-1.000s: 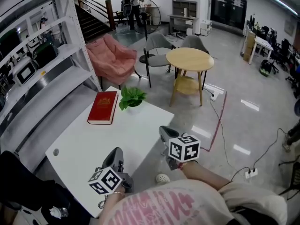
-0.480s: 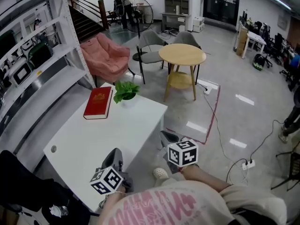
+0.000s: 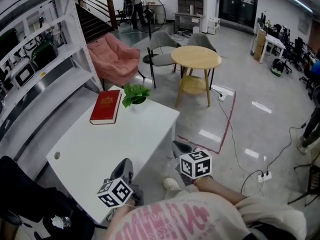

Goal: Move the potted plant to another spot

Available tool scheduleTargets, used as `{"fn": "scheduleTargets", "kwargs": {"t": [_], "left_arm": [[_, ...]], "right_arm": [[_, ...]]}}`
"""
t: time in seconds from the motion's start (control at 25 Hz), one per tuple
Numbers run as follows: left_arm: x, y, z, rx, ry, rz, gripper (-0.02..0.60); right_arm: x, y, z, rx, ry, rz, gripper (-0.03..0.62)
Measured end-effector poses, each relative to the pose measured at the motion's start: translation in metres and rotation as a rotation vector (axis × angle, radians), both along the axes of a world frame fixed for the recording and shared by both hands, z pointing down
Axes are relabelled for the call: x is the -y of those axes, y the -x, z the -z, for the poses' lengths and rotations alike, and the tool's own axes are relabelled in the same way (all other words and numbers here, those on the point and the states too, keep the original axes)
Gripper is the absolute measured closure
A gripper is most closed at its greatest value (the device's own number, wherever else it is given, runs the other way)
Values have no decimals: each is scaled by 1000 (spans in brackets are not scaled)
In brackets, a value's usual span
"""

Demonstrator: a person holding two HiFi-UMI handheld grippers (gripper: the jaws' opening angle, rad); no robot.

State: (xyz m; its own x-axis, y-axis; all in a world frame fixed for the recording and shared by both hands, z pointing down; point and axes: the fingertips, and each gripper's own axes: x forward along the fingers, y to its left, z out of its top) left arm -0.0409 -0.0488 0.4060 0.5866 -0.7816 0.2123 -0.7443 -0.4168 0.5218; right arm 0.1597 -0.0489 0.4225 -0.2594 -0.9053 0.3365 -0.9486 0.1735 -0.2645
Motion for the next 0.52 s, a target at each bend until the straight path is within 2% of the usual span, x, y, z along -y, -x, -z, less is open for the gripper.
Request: {"fn": "scheduleTargets", "kwargs": {"t": [0.52], "left_arm": [[10, 15, -8, -2, 17, 37, 578]], "right_arm": [[18, 13, -14, -10, 37, 38, 588]]}}
